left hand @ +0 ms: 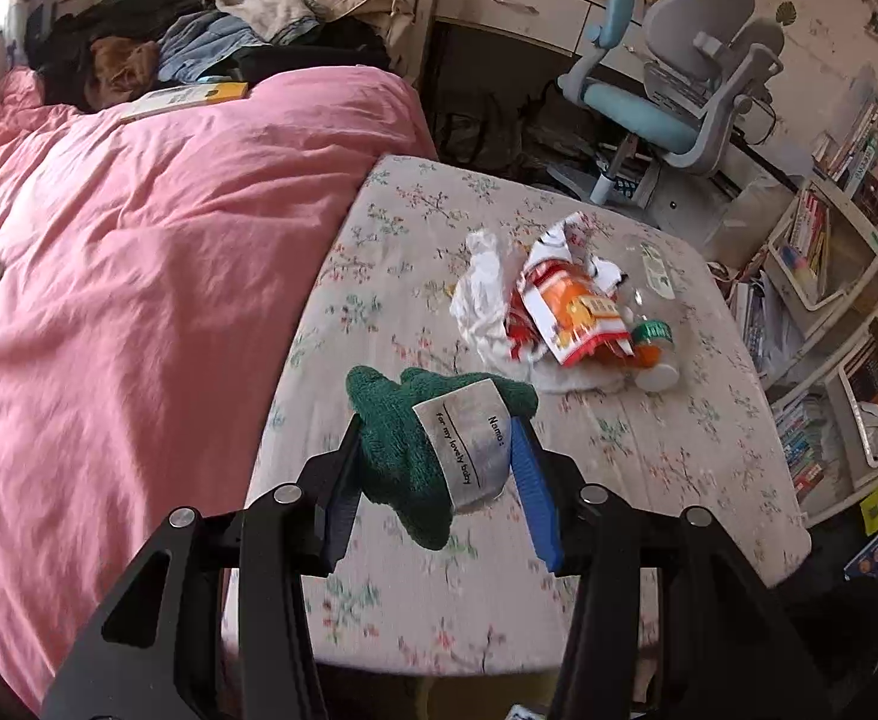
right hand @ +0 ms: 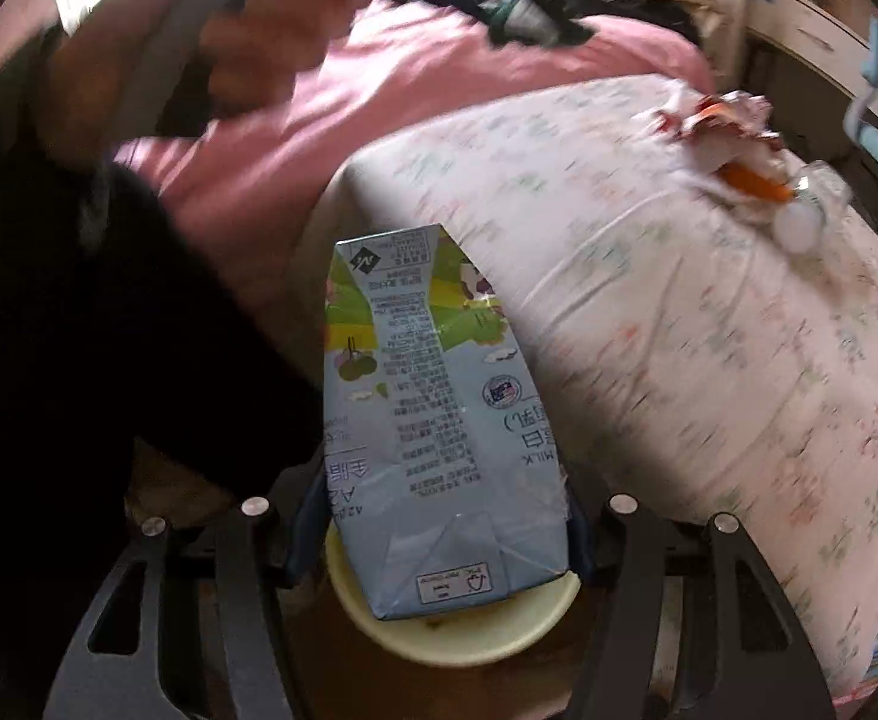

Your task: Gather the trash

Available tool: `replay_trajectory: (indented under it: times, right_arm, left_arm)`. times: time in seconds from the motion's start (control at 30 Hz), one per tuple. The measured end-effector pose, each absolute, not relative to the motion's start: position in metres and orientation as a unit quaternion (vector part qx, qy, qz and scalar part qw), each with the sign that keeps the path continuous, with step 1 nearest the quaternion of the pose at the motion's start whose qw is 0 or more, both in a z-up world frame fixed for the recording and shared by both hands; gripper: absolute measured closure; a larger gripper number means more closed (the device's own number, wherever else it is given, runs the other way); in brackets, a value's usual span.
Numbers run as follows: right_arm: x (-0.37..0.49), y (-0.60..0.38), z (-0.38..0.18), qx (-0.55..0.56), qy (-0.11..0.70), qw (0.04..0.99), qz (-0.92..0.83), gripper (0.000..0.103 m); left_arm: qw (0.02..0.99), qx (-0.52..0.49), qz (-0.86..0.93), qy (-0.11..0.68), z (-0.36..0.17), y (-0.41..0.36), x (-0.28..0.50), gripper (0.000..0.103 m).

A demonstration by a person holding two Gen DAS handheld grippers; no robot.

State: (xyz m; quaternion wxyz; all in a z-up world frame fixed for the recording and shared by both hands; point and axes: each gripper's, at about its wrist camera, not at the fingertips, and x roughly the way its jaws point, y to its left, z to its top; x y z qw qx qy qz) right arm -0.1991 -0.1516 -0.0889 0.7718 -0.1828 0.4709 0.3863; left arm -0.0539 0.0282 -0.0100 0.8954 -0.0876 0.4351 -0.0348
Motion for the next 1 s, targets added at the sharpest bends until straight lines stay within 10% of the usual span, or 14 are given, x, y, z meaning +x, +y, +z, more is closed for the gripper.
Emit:
replay_trajectory:
  times: [0.67,0.83,1.0]
  right_arm:
    - [-0.168,-0.233,-0.048,-0.03,0.373,0.908,0.191,0.017]
    - [-0.166,-0.255,-0.043,0.009,0.36,0.919,0.163,0.016]
    - [-0.163,-0.257,-0.048,0.016,0.369,0.915,0.16,0.015]
  left_arm:
    - [0.832,0.021,-0.137,0.537,-0.074,-0.053,-0.17,0.054]
    - [0.835,0.073,-0.123,0.532,-0.079,-0.069,-0.18,0.021]
    - [0.861,0.048,-0.08,0.501,-0.064,-0.052,-0.175,0.016]
